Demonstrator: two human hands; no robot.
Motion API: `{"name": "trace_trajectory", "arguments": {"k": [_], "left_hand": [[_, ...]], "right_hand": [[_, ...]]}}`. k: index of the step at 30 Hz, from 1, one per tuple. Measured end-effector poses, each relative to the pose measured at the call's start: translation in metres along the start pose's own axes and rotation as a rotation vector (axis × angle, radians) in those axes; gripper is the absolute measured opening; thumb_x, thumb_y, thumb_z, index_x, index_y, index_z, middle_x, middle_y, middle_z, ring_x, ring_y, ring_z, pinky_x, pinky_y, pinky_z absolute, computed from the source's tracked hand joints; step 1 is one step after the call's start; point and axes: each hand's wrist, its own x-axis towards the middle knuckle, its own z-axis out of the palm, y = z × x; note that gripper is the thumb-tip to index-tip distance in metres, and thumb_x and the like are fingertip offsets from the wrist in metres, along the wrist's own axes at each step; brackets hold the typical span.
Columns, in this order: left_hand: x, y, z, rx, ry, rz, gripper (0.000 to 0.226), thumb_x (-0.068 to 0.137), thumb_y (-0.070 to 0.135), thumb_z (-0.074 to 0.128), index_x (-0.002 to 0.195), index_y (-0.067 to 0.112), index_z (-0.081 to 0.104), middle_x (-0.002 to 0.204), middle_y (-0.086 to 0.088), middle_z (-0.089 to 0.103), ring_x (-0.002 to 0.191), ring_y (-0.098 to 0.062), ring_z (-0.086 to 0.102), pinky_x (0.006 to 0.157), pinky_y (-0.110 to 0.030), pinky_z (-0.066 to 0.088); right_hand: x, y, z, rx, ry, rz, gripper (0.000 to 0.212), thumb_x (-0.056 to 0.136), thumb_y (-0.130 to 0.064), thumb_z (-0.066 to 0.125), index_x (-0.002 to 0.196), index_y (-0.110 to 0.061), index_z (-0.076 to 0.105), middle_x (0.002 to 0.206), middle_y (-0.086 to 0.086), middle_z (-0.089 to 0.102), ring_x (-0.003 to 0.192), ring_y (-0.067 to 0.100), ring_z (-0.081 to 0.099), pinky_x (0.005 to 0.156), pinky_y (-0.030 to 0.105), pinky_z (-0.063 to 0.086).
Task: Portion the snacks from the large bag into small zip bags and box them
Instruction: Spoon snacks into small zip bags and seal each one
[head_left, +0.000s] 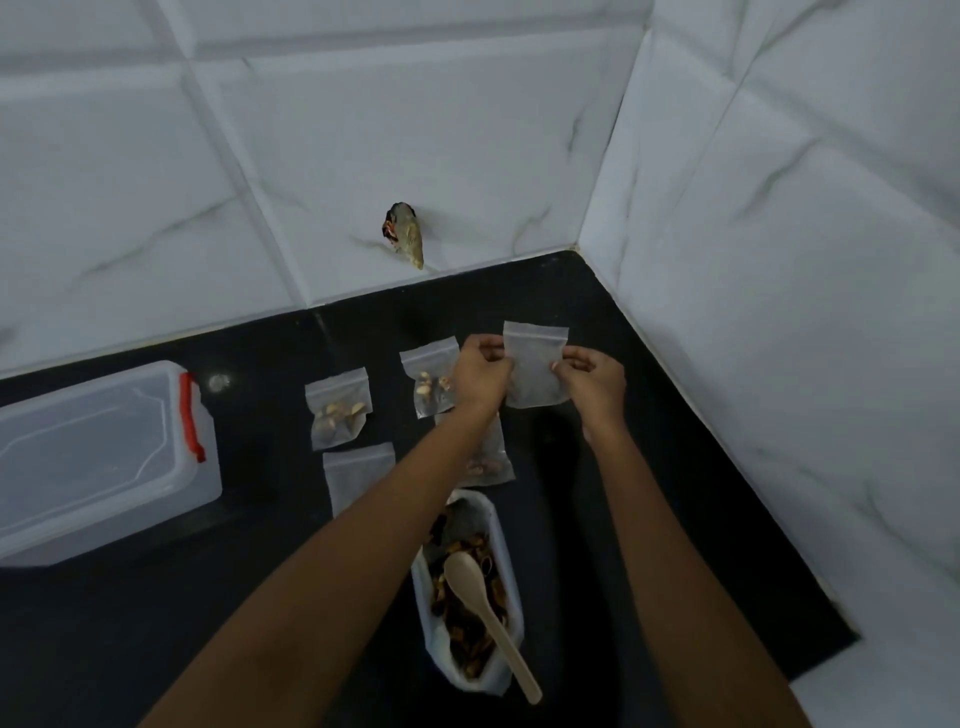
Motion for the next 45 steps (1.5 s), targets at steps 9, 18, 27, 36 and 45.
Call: {"name": "trace_trajectory", "arguments": {"k": [9, 18, 27, 36, 45], "left_hand": [[-0.09, 0.001, -0.067, -0.063, -0.052, 0.123, 0.025, 0.086, 0.017, 0.064, 0.104, 0.015, 0.047, 0.106, -0.003, 0.056, 0.098, -0.016, 0.058, 0.084, -0.032, 0.051], [-0.172, -0.027, -0.142, -0.141, -0.113, 0.053, 0.027, 0.082, 0.016, 0.066, 0.099, 0.023, 0.047, 0.106, 0.0, 0.061, 0.095, -0.012, 0.061, 0.073, -0.027, 0.053], [-0.207, -0.057, -0.188, 0.046, -0.296, 0.113, 0.034, 0.078, 0.008, 0.07, 0.099, 0.024, 0.049, 0.101, -0.004, 0.064, 0.087, -0.01, 0.065, 0.061, -0.018, 0.054], [-0.221, -0.071, -0.202, 0.184, -0.223, 0.306, 0.042, 0.079, 0.009, 0.068, 0.112, 0.026, 0.048, 0.105, 0.015, 0.05, 0.095, 0.001, 0.051, 0.077, -0.013, 0.047], [-0.246, -0.081, -0.185, 0.03, 0.036, 0.443, 0.013, 0.087, 0.014, 0.061, 0.09, 0.025, 0.054, 0.092, 0.005, 0.058, 0.083, -0.002, 0.056, 0.074, -0.015, 0.047]], "right_hand": [[-0.111, -0.011, -0.02, 0.14, -0.22, -0.043, 0.023, 0.083, -0.002, 0.061, 0.103, -0.013, 0.06, 0.089, -0.007, 0.062, 0.079, 0.002, 0.06, 0.055, 0.011, 0.049], [-0.197, 0.012, -0.016, 0.12, -0.365, -0.038, 0.02, 0.082, -0.006, 0.065, 0.101, -0.013, 0.062, 0.098, 0.002, 0.066, 0.09, 0.01, 0.064, 0.065, 0.017, 0.052], [-0.254, 0.027, -0.007, -0.064, -0.522, -0.145, 0.019, 0.09, -0.023, 0.057, 0.104, -0.015, 0.067, 0.096, -0.001, 0.069, 0.092, 0.01, 0.064, 0.082, 0.025, 0.051], [-0.277, 0.032, -0.004, 0.009, -0.47, -0.119, 0.011, 0.088, -0.006, 0.058, 0.086, -0.011, 0.068, 0.081, 0.003, 0.068, 0.076, 0.011, 0.064, 0.072, 0.022, 0.053], [-0.285, 0.034, 0.014, 0.067, -0.351, -0.065, 0.007, 0.083, -0.007, 0.065, 0.089, -0.004, 0.067, 0.076, -0.004, 0.064, 0.071, 0.002, 0.059, 0.06, 0.007, 0.047]]}}
